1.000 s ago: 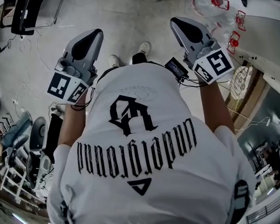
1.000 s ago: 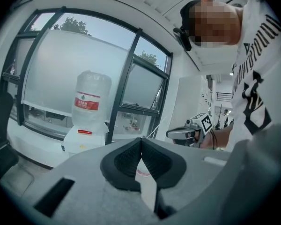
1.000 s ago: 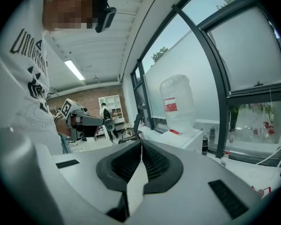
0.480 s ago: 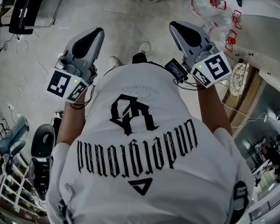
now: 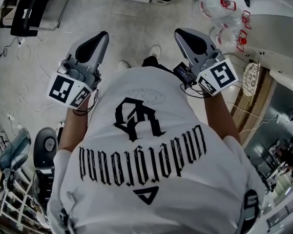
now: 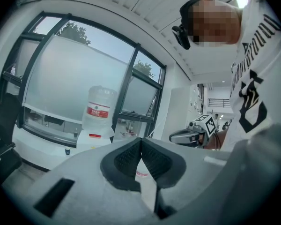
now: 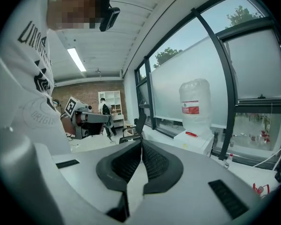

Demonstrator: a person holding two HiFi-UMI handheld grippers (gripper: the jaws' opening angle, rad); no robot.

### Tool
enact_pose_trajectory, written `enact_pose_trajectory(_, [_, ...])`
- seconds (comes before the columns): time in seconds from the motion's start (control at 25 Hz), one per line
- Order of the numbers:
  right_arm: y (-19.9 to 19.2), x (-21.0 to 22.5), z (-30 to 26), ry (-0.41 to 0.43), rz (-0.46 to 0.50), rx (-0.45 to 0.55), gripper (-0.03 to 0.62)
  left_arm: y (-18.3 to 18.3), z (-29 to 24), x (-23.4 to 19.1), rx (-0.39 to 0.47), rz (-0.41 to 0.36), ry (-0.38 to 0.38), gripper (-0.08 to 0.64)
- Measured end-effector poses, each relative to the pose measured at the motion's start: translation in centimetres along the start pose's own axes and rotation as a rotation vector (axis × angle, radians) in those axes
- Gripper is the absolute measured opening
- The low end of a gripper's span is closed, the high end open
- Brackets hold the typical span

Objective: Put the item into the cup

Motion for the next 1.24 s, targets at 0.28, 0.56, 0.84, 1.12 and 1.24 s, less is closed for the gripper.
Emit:
enact_pose_trajectory(0.28, [-0.8,-5.3,-1.3,-0.031,0.003,0.023,0.018,-0.4,4.3,-1.0,0.015,-0.011,-0.044,0.015])
enact_pose_trajectory(0.56, [-1.5,-7.9,-2.3,-0.060,-0.013,0.032,0.018,-0.9,6.4,-2.0,0.023,-0.009,-0.073,0.015])
enact_pose_trajectory(0.84, [-1.2,-9.1,-2.6,-0.079,-0.003,0.036,0.018,-0.9,7.4,-2.2,0.037,-0.006,-0.087,0.015])
enact_pose_trajectory(1.12, [-1.5,-9.9,-2.5,-0.086,0.001,0.032,0.018,-1.2,8.0,-2.1,0.045,0.001,-0.089,0.015])
enact_pose_trajectory(1.24, [-1.4,-10.2,-2.3,-0.086,0.002,0.034,0.018,-1.1,8.2,-1.8,0.047,0.003,-0.093,0.015])
Point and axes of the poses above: the fingertips, and each gripper's own axes: z backward along the fingers, x to its right, y out of its top, the point moved 5 cm from there along z, backward along the fingers, and after that the axes turned 10 degrees about -z, right-handed, at the moved point
